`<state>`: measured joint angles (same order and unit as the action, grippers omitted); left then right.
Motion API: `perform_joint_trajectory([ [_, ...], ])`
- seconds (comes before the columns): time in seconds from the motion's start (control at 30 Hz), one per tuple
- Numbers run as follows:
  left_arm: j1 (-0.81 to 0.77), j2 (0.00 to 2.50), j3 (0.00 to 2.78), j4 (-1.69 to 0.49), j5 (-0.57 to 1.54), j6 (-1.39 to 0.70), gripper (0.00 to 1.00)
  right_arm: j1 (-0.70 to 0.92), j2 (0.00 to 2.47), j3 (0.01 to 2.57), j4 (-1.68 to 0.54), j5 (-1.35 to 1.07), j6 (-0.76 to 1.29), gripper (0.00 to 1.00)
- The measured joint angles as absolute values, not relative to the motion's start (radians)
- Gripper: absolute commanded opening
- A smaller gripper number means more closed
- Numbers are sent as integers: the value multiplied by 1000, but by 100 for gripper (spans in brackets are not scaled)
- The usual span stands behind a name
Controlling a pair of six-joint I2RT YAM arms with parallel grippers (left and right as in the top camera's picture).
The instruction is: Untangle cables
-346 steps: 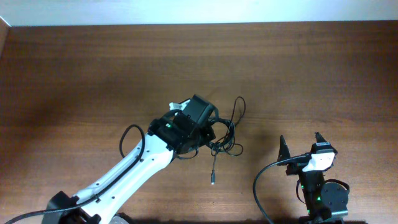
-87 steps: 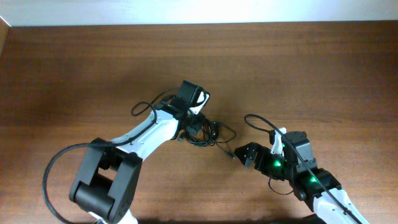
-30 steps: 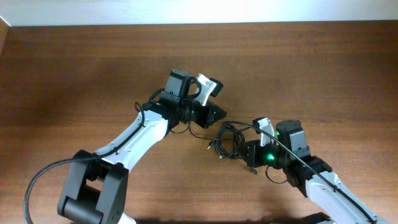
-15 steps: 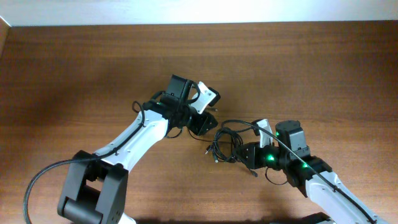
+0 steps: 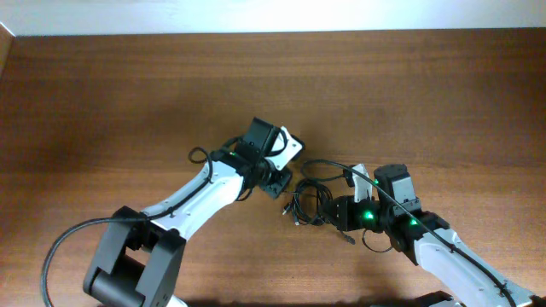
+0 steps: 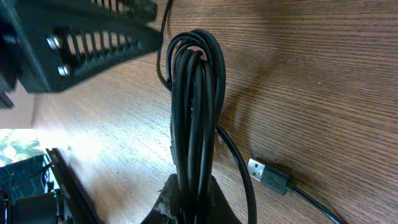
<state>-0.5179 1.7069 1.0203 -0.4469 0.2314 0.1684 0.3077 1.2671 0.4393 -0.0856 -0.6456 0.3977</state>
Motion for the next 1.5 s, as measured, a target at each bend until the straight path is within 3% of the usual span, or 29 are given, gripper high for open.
perform_joint_trajectory([
  [0.23, -594, 1707, 1015, -430, 235, 168, 35, 308, 1277, 439, -103, -591, 519, 4],
  [0.47, -620, 1707, 1015, -427, 234, 168, 35, 307, 1480, 454, -1, -585, 632, 4],
  [0.63, -620, 1731, 1015, -367, 210, 168, 28, 307, 1483, 454, -2, -588, 648, 4],
  [0.83, -623, 1810, 1015, -312, 201, 122, 26, 307, 1485, 454, -2, -588, 651, 4],
  [0.9, -639, 1811, 1015, -313, 200, 112, 19, 307, 1485, 454, -2, -588, 651, 4],
  [0.97, -669, 1811, 1015, -315, 192, 109, 0, 307, 1485, 454, -6, -589, 653, 4],
  [1.13, -672, 1810, 1015, -324, 172, 104, 0, 307, 1486, 454, -10, -592, 654, 4],
  [1.2, -672, 1811, 1015, -324, 170, 100, 11, 307, 1486, 454, -10, -592, 654, 4],
  [1.3, -672, 1811, 1015, -352, 173, 82, 19, 307, 1486, 454, -10, -592, 655, 4],
  [1.33, -673, 1811, 1015, -354, 177, 79, 16, 307, 1487, 454, -10, -592, 654, 4],
  [1.4, -677, 1811, 1015, -355, 179, 78, 0, 307, 1488, 454, -10, -592, 654, 4],
  [1.5, -677, 1819, 1015, -351, 176, 74, 0, 307, 1489, 453, -13, -592, 655, 4],
])
